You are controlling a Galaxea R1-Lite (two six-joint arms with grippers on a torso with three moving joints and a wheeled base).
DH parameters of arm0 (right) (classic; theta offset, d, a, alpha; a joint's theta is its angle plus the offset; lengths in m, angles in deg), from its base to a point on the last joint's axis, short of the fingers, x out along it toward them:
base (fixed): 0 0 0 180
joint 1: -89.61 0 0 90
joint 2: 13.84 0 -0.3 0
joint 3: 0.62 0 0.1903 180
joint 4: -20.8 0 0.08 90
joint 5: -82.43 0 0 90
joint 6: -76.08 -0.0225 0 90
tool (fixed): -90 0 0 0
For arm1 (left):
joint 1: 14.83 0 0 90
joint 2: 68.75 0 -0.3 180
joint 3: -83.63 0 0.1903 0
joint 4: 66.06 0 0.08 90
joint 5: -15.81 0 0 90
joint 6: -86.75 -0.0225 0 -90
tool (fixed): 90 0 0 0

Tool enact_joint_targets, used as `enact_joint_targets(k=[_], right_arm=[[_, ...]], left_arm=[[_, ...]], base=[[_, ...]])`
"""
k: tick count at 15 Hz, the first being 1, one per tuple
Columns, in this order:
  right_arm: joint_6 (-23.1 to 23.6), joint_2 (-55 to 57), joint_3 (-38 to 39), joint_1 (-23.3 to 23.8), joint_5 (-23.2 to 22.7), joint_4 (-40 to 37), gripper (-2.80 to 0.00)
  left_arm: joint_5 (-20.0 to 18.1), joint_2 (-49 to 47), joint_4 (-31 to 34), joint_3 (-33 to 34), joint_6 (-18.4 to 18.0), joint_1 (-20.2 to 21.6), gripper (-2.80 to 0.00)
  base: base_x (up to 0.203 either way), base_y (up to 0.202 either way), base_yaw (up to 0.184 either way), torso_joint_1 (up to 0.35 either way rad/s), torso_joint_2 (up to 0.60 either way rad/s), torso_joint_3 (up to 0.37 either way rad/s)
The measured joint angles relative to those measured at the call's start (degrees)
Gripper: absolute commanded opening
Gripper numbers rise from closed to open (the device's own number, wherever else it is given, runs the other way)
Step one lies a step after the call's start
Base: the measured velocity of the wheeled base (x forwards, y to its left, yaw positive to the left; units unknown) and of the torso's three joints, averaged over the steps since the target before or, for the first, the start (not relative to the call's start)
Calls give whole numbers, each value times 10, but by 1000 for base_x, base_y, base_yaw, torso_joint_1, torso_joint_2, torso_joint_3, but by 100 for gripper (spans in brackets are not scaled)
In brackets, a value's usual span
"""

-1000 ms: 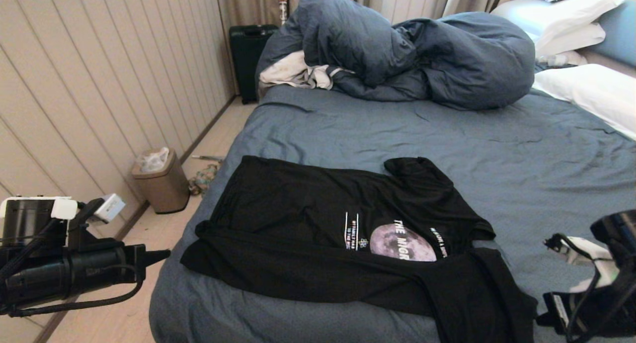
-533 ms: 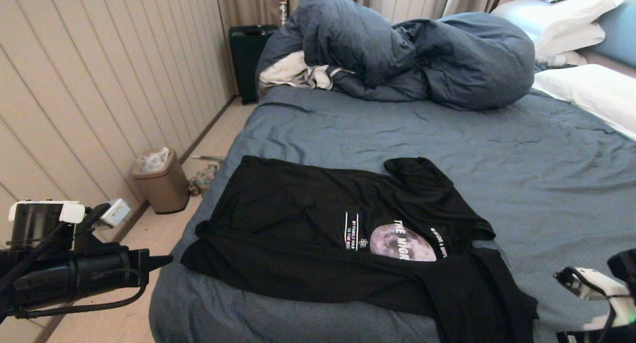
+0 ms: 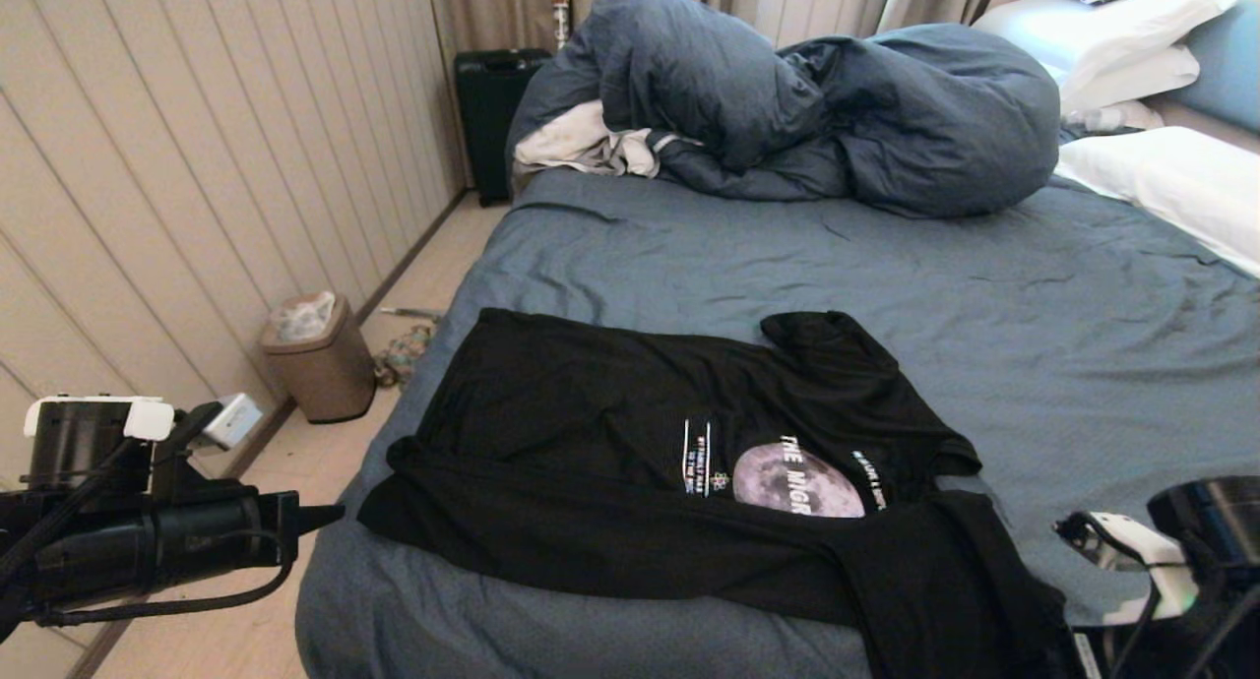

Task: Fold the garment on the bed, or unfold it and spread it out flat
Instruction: Fold the black T-shirt

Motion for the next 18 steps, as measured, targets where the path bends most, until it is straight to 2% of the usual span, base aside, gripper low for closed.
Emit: enact_joint_targets(k=[4,5,12,18], right_arm=[[-9,11,15,-35,-5,3,0],[-11,11,20,-43,-5,3,-280],[-10,15,30,-50,-4,5,-280],[-12,-68,28,-53,-8,-11,-280]], left_arm=[[1,-6,0,-2,-1,0,-280],[1,-7,0,-2,-1,0,-280],[0,-12,0,-3,0,0,-280],[0,-20,0,-7,0,0,-280]], base=[[0,0,0,0,0,0],[0,0,0,0,0,0],[0,0,0,0,0,0],[0,0,0,0,0,0]])
